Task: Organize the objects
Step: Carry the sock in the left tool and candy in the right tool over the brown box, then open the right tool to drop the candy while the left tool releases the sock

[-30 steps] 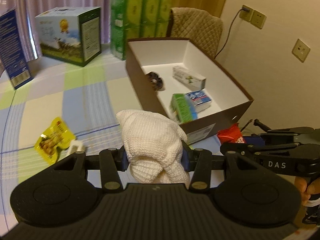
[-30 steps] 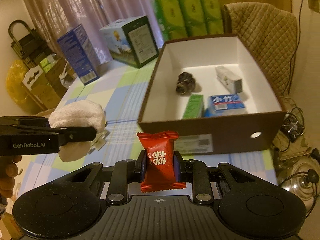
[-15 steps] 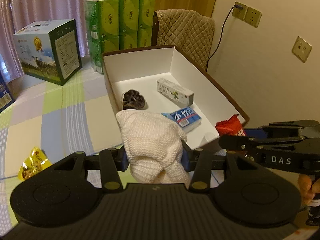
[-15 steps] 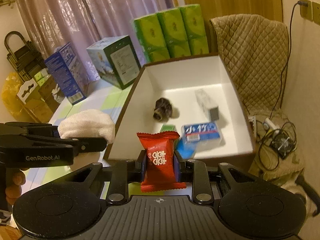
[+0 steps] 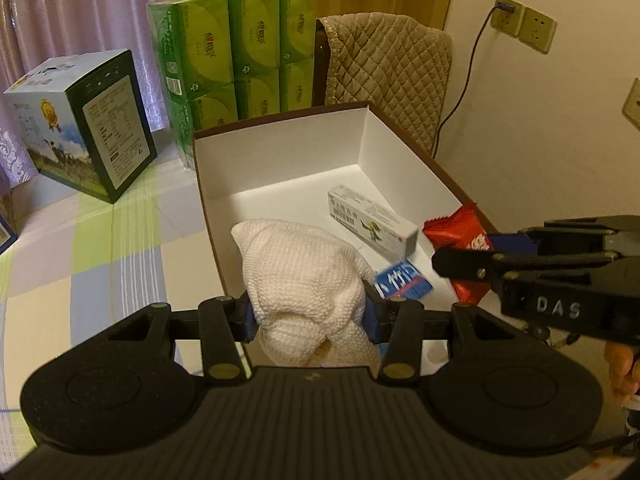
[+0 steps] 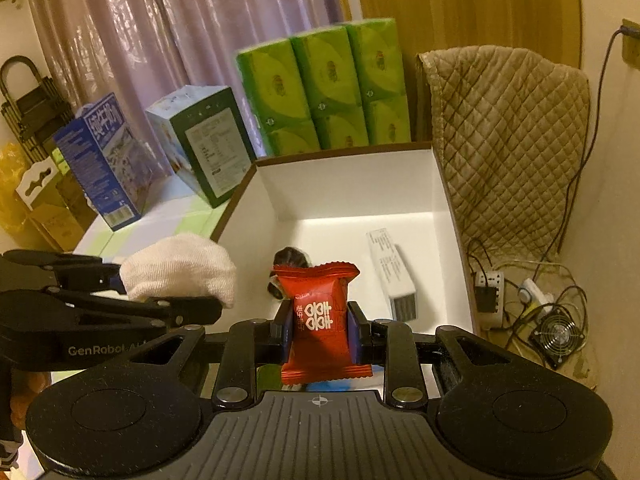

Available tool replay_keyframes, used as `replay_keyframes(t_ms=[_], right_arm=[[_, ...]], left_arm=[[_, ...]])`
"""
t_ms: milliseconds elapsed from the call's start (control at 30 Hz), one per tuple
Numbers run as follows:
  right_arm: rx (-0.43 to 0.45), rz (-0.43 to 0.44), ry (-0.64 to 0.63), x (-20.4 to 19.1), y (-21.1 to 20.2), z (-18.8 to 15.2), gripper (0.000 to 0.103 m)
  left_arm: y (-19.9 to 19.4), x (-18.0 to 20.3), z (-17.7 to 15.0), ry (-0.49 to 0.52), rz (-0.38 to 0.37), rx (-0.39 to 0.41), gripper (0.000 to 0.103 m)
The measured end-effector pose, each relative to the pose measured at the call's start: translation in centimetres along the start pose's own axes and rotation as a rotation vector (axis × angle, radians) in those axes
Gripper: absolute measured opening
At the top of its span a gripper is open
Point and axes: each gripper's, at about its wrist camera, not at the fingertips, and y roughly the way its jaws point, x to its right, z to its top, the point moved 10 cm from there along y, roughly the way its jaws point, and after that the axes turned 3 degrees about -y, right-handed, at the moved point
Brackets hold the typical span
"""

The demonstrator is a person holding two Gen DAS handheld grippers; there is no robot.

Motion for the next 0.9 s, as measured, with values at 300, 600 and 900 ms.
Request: replay_keyframes(t_ms=[300,600,900], right_arm=[[-0.045,-0.010,-0.001,1.8,4.6,1.6,0.024],[-0.136,-0.011,-0.020,3.2,9.7,2.3,0.024],[-0.162,-0.047,-0.053,4.0,13.1,3.0,0.024]], left_arm=[[3.8,-0.9,2.6,0.009,0.024,-0.028,0.043],[7.3,-2.5,4.0,0.026,0.052,-0.060,0.043],[9.6,-3.3,4.7,0.041,0.060,-0.076,0.044]])
